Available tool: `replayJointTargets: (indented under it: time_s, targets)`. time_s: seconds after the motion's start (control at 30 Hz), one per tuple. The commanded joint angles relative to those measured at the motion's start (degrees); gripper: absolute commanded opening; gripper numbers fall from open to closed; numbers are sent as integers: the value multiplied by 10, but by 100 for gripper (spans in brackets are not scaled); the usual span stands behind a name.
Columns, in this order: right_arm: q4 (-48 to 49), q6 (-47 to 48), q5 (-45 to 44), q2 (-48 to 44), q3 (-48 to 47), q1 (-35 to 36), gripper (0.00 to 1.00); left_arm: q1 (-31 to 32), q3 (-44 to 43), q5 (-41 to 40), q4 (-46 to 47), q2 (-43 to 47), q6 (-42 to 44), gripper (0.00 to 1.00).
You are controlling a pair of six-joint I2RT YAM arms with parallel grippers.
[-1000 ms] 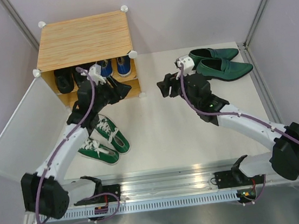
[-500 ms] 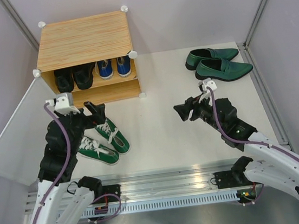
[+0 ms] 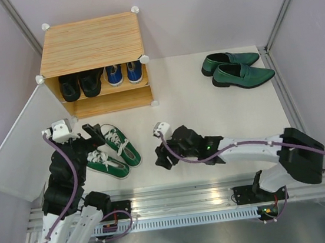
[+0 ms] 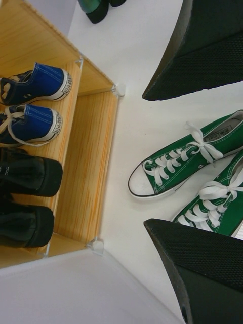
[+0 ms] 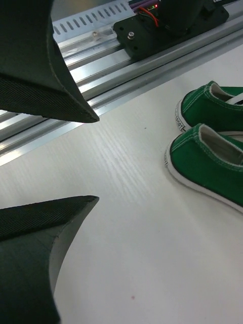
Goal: Place and organize the shoes in the shoe cabinet
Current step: Move the shoe to the center of the board.
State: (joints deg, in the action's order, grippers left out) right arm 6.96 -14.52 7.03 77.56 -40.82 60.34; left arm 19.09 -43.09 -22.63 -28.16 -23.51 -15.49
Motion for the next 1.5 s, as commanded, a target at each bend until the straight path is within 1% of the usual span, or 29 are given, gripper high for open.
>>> replayJointTargets:
  time_s: [0.0,0.03,0.13,0.17,0.2,0.27,0.3,0.37,0.4,0.5,0.6,0.7,0.73,0.8,0.83,0.87,0.9,0.93,1.0,1.07,1.1,1.17,1.23,1.3,1.33,1.37,1.4,1.43,1.47]
  targets:
    - [38,36,-15,80,-83,37,63,1,9,-46,20,14,10,99]
    - [35,40,-17,97,-113,41,63,0,11,-45,20,16,10,99]
    - [42,32,-94,129,-138,43,63,0,10,-37,20,15,11,99]
    - [42,28,-138,135,-144,42,64,0,10,-36,19,15,11,100]
    - [38,20,-215,138,-147,34,65,0,9,-33,19,16,11,100]
    - [7,-1,-277,149,-169,15,65,0,10,-27,19,19,11,99]
    - [-5,-36,-302,151,-176,-20,65,0,10,-24,19,19,12,100]
    - [-21,-74,-299,146,-187,-65,65,1,10,-20,19,21,12,99]
    - [-21,-114,-295,140,-186,-114,65,0,10,-17,20,22,12,100]
    - [-27,-165,-258,125,-204,-205,64,0,9,-10,19,26,12,99]
    - [-51,-169,-259,137,-268,-264,64,1,9,-5,19,29,12,100]
    - [-98,-183,-255,186,-360,-325,66,1,9,0,20,31,13,100]
    - [-124,-193,-254,220,-413,-341,67,0,9,4,21,32,13,99]
    - [-151,-207,-247,260,-471,-384,69,0,8,8,19,33,13,100]
    - [-164,-210,-242,301,-529,-397,69,0,8,12,20,33,14,99]
    - [-189,-210,-248,320,-557,-418,70,0,8,13,20,34,14,100]
    - [-202,-212,-251,340,-613,-427,71,0,9,15,20,32,15,100]
    - [-216,-214,-253,379,-642,-436,72,0,8,17,20,32,15,99]
    - [-252,-219,-246,417,-695,-459,72,0,7,17,20,32,16,100]
    - [-258,-209,-199,450,-738,-471,70,0,7,15,20,32,16,100]
    - [-258,-192,-149,457,-747,-471,68,0,7,15,21,31,16,100]
    - [-248,-184,-116,458,-743,-464,68,-2,6,10,21,30,14,100]
    - [-216,-155,-51,436,-700,-451,67,-3,6,2,21,31,11,99]
    - [-200,-134,-38,407,-657,-419,66,-2,6,0,21,34,10,100]
    - [-174,-109,-26,367,-597,-404,66,-3,6,-2,20,36,9,99]
    - [-157,-98,-30,342,-559,-366,65,-4,6,-3,21,38,9,99]
    - [-133,-88,-32,315,-476,-343,64,-4,5,-8,21,40,9,99]
    - [-90,-56,-31,266,-438,-318,64,-5,5,-13,20,43,8,99]
    - [-77,-42,-33,245,-404,-267,63,-5,6,-15,21,50,7,99]
